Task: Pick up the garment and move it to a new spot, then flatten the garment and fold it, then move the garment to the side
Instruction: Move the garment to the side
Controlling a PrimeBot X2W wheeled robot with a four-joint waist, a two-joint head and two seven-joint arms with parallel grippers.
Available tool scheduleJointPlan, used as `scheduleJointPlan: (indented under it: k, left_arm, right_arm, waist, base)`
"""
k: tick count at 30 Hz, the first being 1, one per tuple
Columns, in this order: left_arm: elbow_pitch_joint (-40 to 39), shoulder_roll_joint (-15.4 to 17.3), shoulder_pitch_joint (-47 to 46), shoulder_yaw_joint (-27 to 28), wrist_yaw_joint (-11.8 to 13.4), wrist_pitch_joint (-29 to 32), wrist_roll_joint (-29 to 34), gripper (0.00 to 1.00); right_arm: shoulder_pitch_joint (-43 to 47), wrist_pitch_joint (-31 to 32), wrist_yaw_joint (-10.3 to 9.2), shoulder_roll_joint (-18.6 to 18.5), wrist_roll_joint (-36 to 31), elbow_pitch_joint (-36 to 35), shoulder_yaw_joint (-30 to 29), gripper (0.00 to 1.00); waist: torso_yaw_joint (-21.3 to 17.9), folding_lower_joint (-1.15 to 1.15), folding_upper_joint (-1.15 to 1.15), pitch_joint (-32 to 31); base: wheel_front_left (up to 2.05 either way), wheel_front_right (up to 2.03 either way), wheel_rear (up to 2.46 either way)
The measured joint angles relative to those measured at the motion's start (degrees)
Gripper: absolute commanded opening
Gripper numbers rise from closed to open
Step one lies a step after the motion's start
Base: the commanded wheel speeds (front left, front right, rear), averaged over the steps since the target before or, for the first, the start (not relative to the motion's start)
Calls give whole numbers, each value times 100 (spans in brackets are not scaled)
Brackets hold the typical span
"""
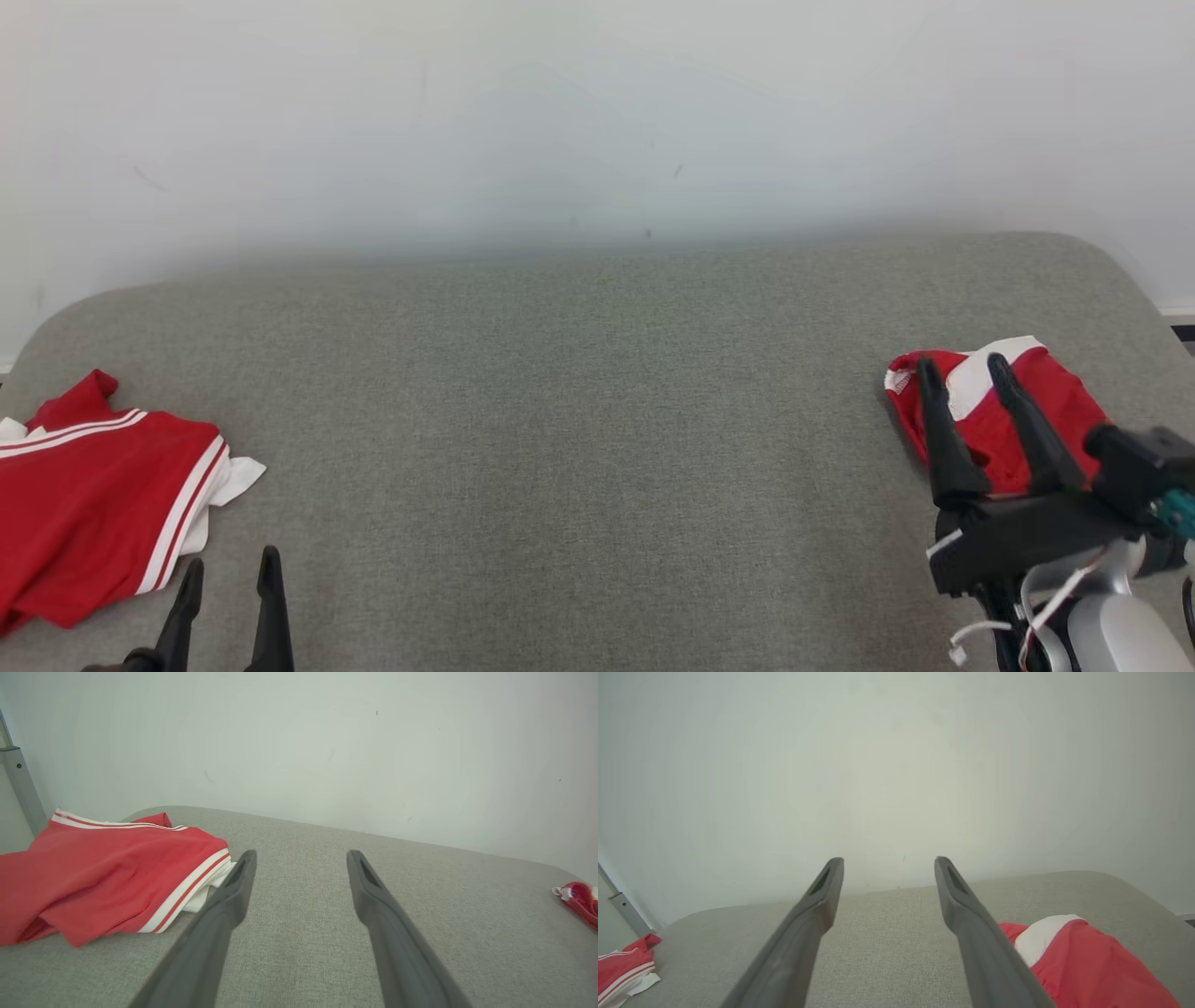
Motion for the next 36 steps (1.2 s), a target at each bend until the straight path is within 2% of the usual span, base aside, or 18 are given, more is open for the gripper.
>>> scheduleJointPlan:
  k: [4,12,21,36]
  left_arm:
    - [-126,-1,24,98,15,0,108,100]
    - [-267,-7,85,127,22,0,204,100]
    - [-312,9,117,99,65,79,398,100]
    - [-466,-4,261,126,66,291,503,100]
  right_arm:
    - [264,-330,-77,63,-10,-25,-147,100]
    - [551,-755,-73,-70,-274,23,-207,100]
    - [714,-823,-73,-70,-444,250,-24,100]
    - [887,-855,-129,-80,-493,381,-56,100]
  waist:
    - [-59,0,0,-15]
    - [-96,0,0,-14]
    - [-59,0,0,-45]
    - [-110,0,1,-36]
  base:
    - [0,0,0]
    - [0,0,0]
    - [0,0,0]
    - [0,0,0]
